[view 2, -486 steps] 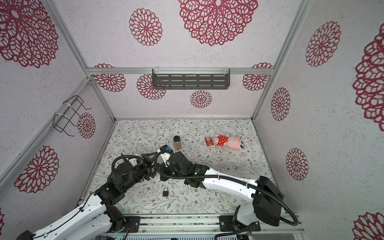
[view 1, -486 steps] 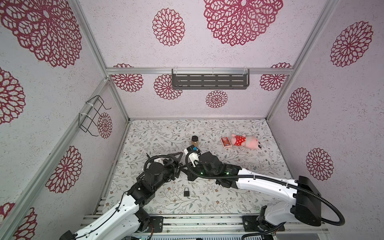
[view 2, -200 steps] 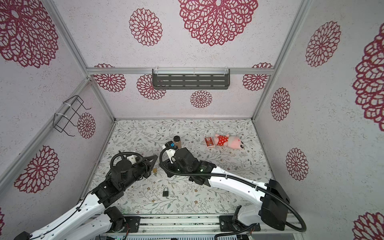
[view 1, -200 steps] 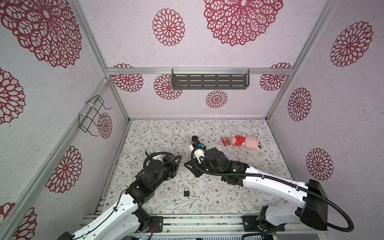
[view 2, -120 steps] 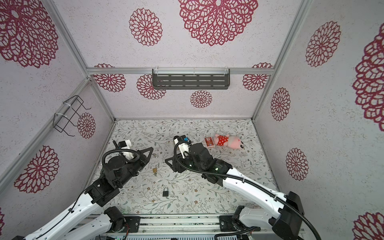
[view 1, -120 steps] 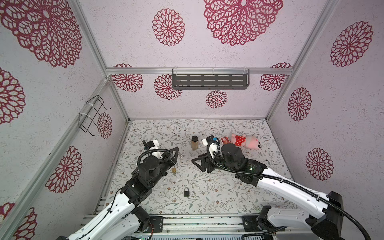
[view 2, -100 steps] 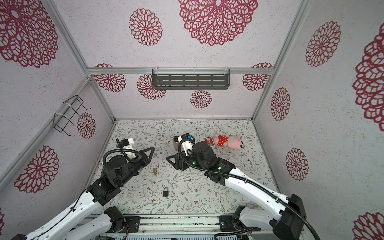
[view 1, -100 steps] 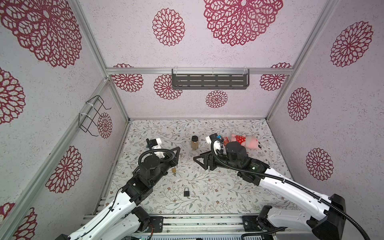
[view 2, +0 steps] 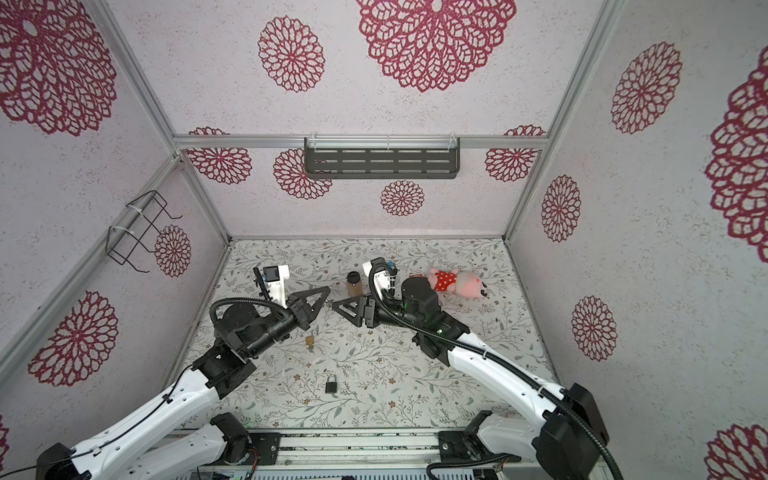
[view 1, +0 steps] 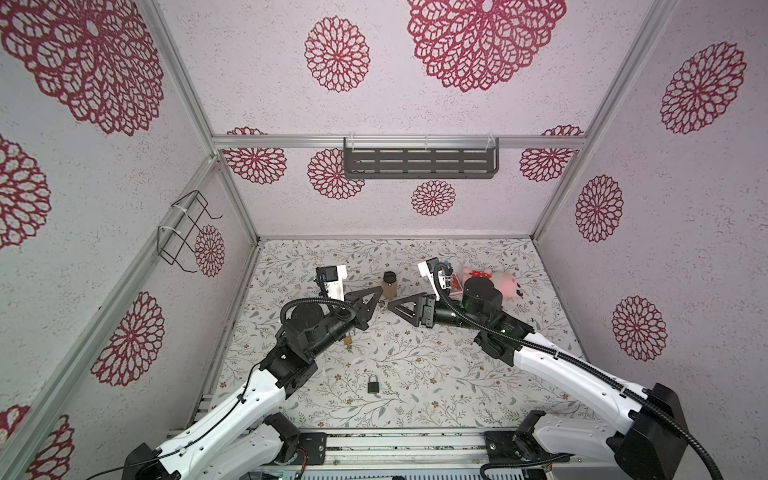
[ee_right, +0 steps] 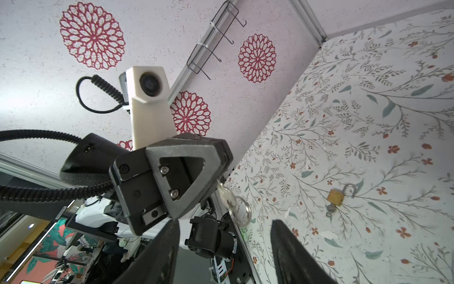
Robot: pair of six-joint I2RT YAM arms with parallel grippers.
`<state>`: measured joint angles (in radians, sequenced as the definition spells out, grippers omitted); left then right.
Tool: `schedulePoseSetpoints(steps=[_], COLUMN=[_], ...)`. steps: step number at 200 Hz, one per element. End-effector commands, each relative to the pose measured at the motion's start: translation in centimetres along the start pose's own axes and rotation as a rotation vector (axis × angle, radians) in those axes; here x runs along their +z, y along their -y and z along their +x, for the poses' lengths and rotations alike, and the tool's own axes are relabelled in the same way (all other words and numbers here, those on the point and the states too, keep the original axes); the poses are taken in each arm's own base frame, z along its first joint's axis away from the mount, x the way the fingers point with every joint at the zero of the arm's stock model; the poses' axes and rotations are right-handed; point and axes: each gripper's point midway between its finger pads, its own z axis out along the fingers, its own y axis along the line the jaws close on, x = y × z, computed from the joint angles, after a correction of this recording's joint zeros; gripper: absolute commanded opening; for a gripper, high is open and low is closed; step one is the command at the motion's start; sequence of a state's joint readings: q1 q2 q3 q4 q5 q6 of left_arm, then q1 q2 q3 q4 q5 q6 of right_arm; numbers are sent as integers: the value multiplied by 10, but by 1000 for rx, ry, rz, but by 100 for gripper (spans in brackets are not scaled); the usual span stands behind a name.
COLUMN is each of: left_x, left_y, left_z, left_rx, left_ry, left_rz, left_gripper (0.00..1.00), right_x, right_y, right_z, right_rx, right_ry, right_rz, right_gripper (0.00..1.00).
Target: Unlock with the key
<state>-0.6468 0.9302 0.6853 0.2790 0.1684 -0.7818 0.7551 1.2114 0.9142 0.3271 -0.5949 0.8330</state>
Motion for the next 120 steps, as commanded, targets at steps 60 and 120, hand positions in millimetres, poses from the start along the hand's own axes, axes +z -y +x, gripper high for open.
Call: schedulePoseSetpoints(steps=[60,120], left_x=[11,15], left_y=[27,30], left_z=[-8,-10], left_rx=[51,44], left_ry=[-5,-11], left_rz=[137,154], left_gripper=[0,0], right_x=[-2,-2], right_y=[-18,-10], right_z=[-10,-5], right_rx=[-14,14], right_ry=[27,19], right_rz=[-138,-145], right_gripper=[45,31])
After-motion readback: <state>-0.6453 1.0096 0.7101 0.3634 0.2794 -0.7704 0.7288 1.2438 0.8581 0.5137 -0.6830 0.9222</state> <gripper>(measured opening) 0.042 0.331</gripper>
